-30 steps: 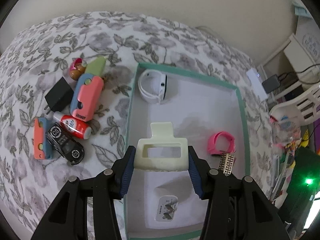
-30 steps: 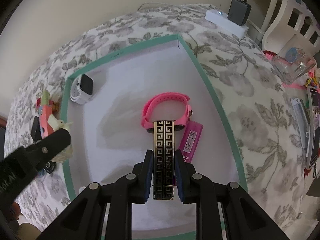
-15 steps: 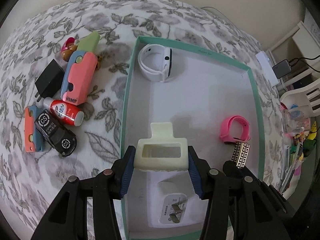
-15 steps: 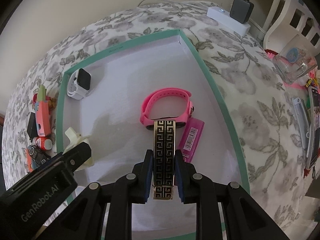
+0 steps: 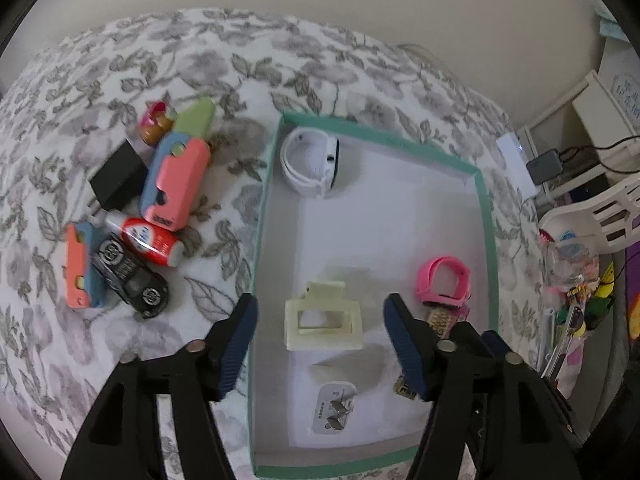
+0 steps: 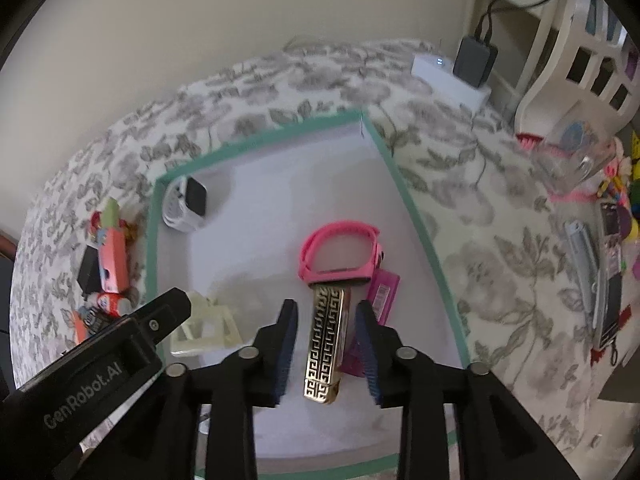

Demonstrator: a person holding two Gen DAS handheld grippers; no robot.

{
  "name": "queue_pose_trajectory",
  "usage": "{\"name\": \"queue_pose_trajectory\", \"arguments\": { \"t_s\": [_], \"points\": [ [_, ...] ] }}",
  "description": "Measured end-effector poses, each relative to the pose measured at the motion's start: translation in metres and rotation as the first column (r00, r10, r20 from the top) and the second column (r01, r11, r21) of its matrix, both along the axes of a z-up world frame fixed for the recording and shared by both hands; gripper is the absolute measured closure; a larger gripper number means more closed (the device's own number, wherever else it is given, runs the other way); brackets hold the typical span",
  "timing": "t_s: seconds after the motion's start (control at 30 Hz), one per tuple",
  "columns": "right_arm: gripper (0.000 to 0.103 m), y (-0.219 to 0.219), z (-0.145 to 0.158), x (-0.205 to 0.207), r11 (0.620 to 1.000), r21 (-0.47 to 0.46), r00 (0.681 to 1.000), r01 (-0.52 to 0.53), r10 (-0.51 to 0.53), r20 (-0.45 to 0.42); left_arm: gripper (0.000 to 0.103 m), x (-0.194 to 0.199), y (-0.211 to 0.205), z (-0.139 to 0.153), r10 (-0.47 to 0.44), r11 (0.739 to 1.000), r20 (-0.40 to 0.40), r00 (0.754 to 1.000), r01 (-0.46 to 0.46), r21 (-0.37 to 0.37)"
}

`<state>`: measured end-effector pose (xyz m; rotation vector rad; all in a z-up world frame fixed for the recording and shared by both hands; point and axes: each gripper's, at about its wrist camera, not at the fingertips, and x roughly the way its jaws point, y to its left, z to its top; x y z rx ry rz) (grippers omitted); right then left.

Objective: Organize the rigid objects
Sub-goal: 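Carry both items into the tray and open both tools to release, then move both tools back over the pile toward the toys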

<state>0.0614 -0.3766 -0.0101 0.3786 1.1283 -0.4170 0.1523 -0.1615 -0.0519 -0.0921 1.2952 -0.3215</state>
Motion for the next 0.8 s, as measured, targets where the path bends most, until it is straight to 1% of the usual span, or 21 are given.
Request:
{"name": "queue_pose_trajectory", "arguments": {
  "t_s": [0.13,0.2,0.27,0.33,0.37,0.4,0.47,0.6,0.67,0.8],
  "points": [
    [0.066,0.001,0.007,0.001,1.0,-0.01,1.0,-0.002,0.002,0.03,0.026,0.001,0.009,0.011,0.029,1.0,0.025,0.999,-0.029,0.003],
    [0.057,0.002,0.007,0.001,1.0,-0.012,0.999,-0.003,0.003,0.033,0.019,0.003,0.018,0.015,0.055,0.998,0.033,0.998,-0.056,0.009],
    [0.052,0.004,0.005,0.002,1.0,-0.013,1.0,-0.002,0.003,0.03,0.017,0.006,0.026,0.017,0.084,0.996,0.04,0.996,-0.085,0.019],
    [0.049,0.006,0.003,0.003,1.0,-0.018,1.0,-0.01,0.011,0.024,0.017,0.01,0.038,0.018,0.122,0.992,0.046,0.991,-0.124,0.032],
    [0.045,0.009,0.001,0.004,1.0,-0.023,1.0,-0.016,0.016,0.018,0.017,0.011,0.044,0.018,0.141,0.989,0.047,0.989,-0.143,0.037],
    [0.043,0.01,0.001,0.004,0.999,-0.024,1.0,-0.021,0.022,0.017,0.017,0.012,0.05,0.018,0.159,0.986,0.05,0.986,-0.161,0.044],
    [0.042,0.014,0.0,0.006,0.999,-0.024,0.999,-0.036,0.037,0.018,0.017,0.015,0.063,0.02,0.203,0.976,0.063,0.977,-0.207,0.064],
    [0.033,0.021,-0.002,0.008,0.998,-0.022,0.998,-0.062,0.062,0.023,0.017,0.02,0.084,0.017,0.263,0.958,0.058,0.963,-0.267,0.102],
    [0.031,0.024,-0.004,0.01,0.997,-0.016,0.997,-0.076,0.077,0.022,0.017,0.022,0.094,0.015,0.286,0.949,0.055,0.957,-0.291,0.121],
    [0.023,0.029,-0.006,0.012,0.996,-0.006,0.995,-0.092,0.092,0.026,0.017,0.026,0.113,0.01,0.334,0.933,0.041,0.942,-0.336,0.132]
  ]
}}
